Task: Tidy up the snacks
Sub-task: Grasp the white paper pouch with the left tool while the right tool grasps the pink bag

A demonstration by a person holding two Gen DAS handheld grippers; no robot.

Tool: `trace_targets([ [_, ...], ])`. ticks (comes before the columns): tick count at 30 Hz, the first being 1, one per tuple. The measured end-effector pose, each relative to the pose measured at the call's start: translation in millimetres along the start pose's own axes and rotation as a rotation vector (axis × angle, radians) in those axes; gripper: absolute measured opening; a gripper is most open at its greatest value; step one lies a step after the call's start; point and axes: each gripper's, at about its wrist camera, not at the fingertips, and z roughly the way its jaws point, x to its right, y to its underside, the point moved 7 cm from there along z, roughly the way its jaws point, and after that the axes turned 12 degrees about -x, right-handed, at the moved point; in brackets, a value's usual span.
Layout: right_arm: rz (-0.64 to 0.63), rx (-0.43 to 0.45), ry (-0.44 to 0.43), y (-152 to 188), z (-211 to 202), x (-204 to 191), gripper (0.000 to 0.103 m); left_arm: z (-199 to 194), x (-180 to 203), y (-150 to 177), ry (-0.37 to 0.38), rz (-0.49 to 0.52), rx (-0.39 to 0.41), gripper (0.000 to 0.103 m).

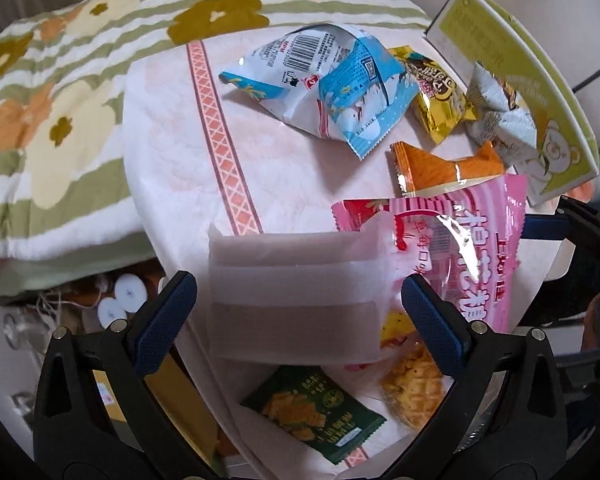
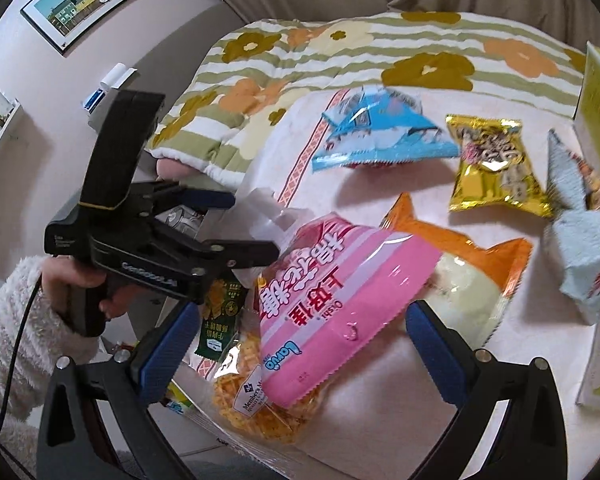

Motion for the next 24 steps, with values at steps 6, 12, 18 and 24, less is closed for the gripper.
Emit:
trace_targets([
  [6, 0.016, -0.028, -0.036, 1.6, 13.7, 0.2, 0.089, 6.6, 2.2, -6.5, 0.006, 0.017, -0.031, 0.094],
  [12, 0.029, -0.047, -0.058, 5.2, 22.9, 1.8, 0.084, 9.5, 2.2, -4.0, -0.009, 0.032, -0.047, 0.091],
  [18, 0.042, -0.075, -0.044, 5.7, 31.9, 6.6, 0.073, 22.7, 5.9, -7.5, -0.051, 0.045, -0.104, 0.092],
  [24, 0.077, -0.066, -0.071, 6.0, 27.9, 13.4, 0.064, 20.8, 6.1, -5.8, -0.093, 0.036, -0.086, 0.074],
])
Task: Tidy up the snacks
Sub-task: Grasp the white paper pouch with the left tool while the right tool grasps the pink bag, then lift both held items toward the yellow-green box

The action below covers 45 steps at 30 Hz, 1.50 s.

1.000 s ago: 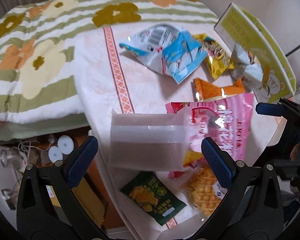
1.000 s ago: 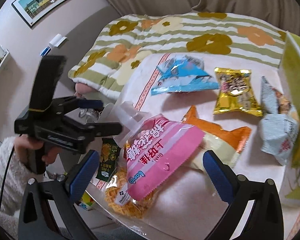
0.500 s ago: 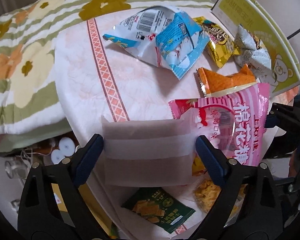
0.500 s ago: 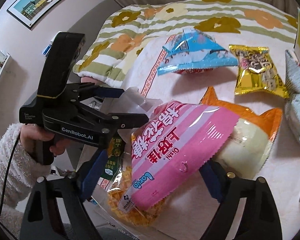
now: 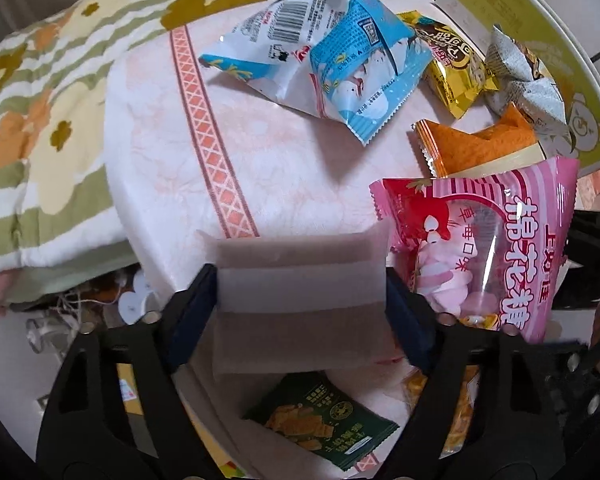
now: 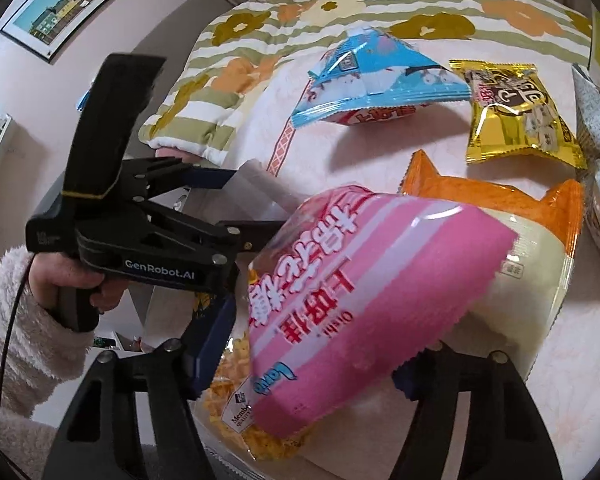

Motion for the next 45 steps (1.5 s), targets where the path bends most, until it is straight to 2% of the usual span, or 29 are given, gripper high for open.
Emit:
trace_targets([
  [10, 0.068, 0.02, -0.054, -1.7, -10.9, 8.2, 0.063, -15.2, 4.3, 4.4, -0.014, -0.017, 0.021, 0.07],
  [15, 0.091, 0.011, -0.07, -0.2, -10.1, 11.1, 0.056, -28.7, 0.8, 9.4, -0.005, -0.043, 0.056, 0.07],
  [17, 0.097, 0.011, -0.087, -0.3, -9.8, 10.4, 0.05, -30.7, -2.6, 8.9, -0.001, -0.049, 0.059, 0.07],
  [19, 0.102, 0.017, -0.081, 0.3, -11.4, 9.9, 0.047, -34.3, -3.8, 10.0, -0.001, -0.059, 0.07, 0.07],
  [25, 0.092, 0.079, -0.072, -1.1, -31.0, 1.0, 0.046, -56.2, -9.6, 14.0, 0.023, -0.098, 0.12, 0.07],
  [34, 0.071, 0.191, -0.048, -3.2, -83.1, -8.2, 0.045, -109.9, -13.7, 5.8, 0.007, -0.128, 0.219, 0.07],
  [40, 0.072, 0.302, -0.066, -10.1, -139.0, -2.1, 0.045, -148.4, 7.0, -9.2, -0.008, -0.136, 0.28, 0.07],
  [45, 0.08, 0.386, -0.081, -7.6, -194.6, 23.0, 0.045, -174.1, 33.2, -29.8, -0.004, -0.162, 0.327, 0.07],
])
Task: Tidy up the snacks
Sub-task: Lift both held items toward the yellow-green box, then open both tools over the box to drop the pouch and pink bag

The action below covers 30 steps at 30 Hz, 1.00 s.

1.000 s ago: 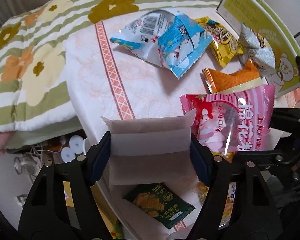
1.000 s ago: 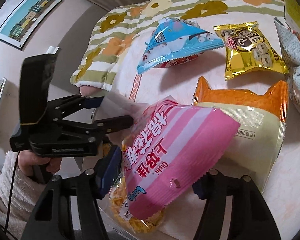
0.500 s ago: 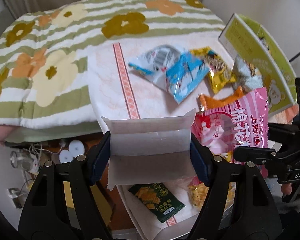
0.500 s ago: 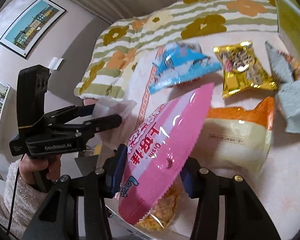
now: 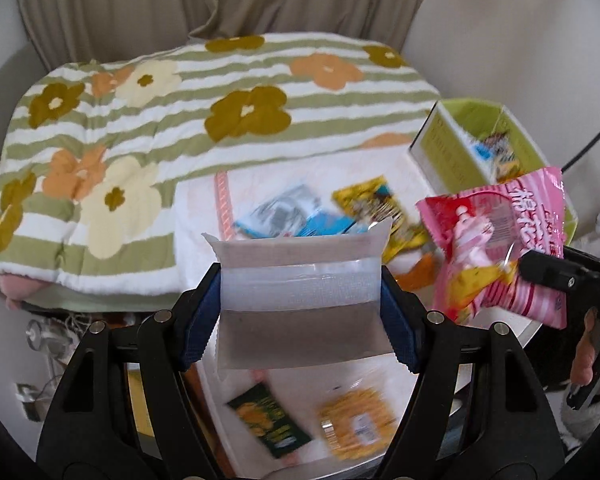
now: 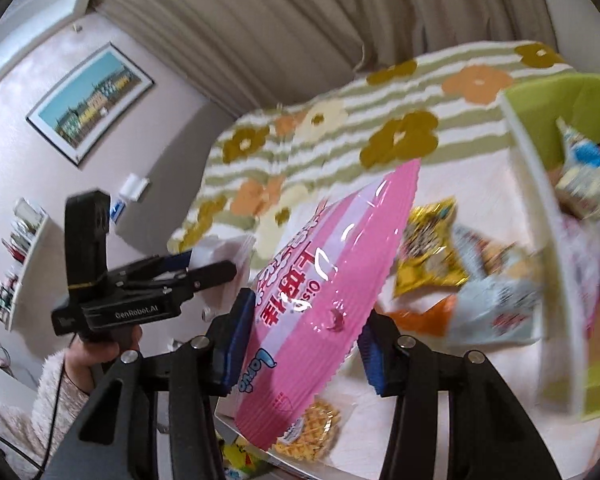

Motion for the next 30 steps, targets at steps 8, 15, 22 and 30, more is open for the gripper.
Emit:
trace_targets([
  [8, 0.023, 0.048, 0.036, -21.1, -86.1, 64.6, 0.045, -9.6, 94.8, -39.9, 0.049, 0.008, 0.038, 0.07],
  [15, 0.039, 0.084, 0.084, -29.2, -157.4, 134.7, 0.045, 6.9, 199.3, -72.9, 0.103, 0.037, 0.048, 0.07],
  [22, 0.076, 0.09, 0.115, -23.7, -202.7, 191.8, 0.045, 40.2, 288.0, -78.1, 0.151, 0.04, 0.001, 0.07],
  [30, 0.121, 0.09, 0.12, -17.9, -217.2, 228.6, 0.045, 74.9, 352.8, -54.6, 0.091, 0.141, -0.08, 0.07],
])
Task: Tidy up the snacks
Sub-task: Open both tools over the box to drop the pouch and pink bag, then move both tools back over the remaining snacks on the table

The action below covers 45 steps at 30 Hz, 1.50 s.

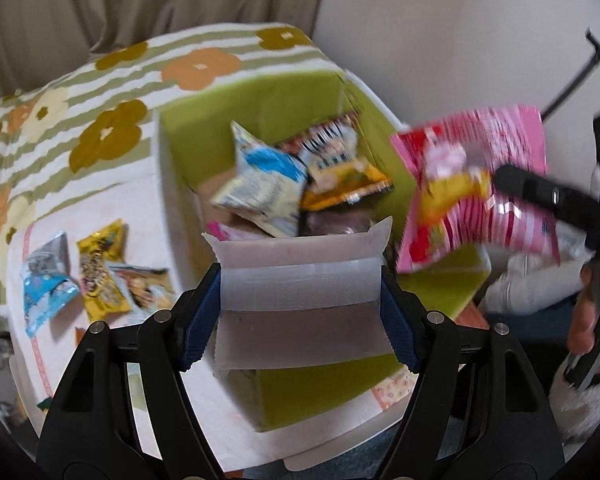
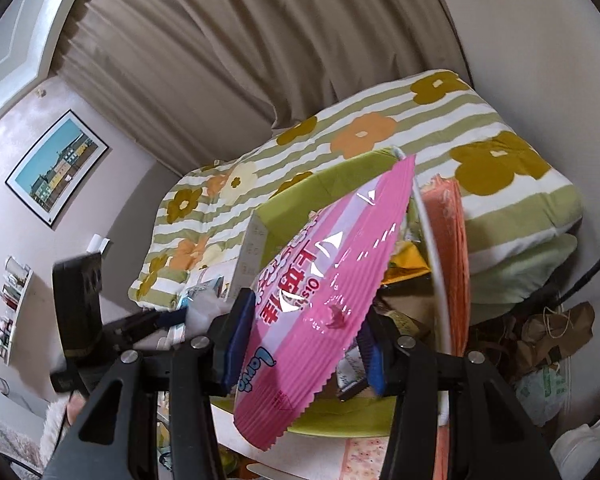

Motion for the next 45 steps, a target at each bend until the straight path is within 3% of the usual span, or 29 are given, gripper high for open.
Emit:
trace_targets([
  [5, 0.022, 0.012, 0.007, 0.5, 0.3, 7.3, 0.045, 15.4, 9.2, 4.7, -0.046, 0.07, -0.017, 0.078],
  [7, 0.026, 0.012, 0.008, 0.0, 0.0, 7.1, 0.045, 14.2, 8.8, 5.2, -0.088, 0.083, -0.013, 0.1],
  [8, 0.024, 0.012, 0.009, -0.6, 0.1, 6.0, 0.045, 12.9, 6.4, 6.2, -0.117, 0.091, -0.007, 0.103],
  [11, 0.012, 0.014, 0.01, -2.0, 2.2, 6.2, 0.045, 7.0, -2.1, 9.4, -0.151, 0.098, 0.008, 0.103],
  [15, 0.002, 0.012, -0.001, -5.6, 10.5, 0.9, 0.045, -3.3, -15.8, 16.2, -0.1, 0.066, 0.018, 0.103],
  [22, -0.014, -0.065, -0.021, -18.3, 50.6, -11.6, 0.045, -14.3, -39.7, 17.2, -0.084, 0.015, 0.035, 0.103],
  [24, -0.013, -0.103, -0.01, -21.9, 65.8, -13.1, 0.049, -15.4, -45.3, 16.4, -0.072, 0.001, 0.033, 0.103],
  [25, -0.012, -0.114, 0.012, -22.3, 70.8, -11.9, 0.063, -15.1, -47.2, 16.1, -0.067, -0.004, 0.033, 0.103],
  [26, -0.009, -0.113, 0.05, -21.7, 74.2, -9.6, 0.087, -15.7, -48.9, 16.2, -0.062, -0.01, 0.034, 0.103],
  [28, -0.015, -0.082, 0.069, -18.2, 72.1, -7.5, 0.103, -16.4, -51.9, 17.2, -0.06, -0.019, 0.034, 0.103],
  [38, -0.035, -0.075, 0.119, 3.4, 51.8, 0.2, 0.103, -21.3, -52.8, 31.9, -0.057, -0.064, 0.05, 0.103],
  [45, -0.195, -0.042, 0.13, 2.0, 34.0, -39.4, 0.103, -51.4, -65.7, 46.5, -0.134, -0.119, 0.106, 0.103],
])
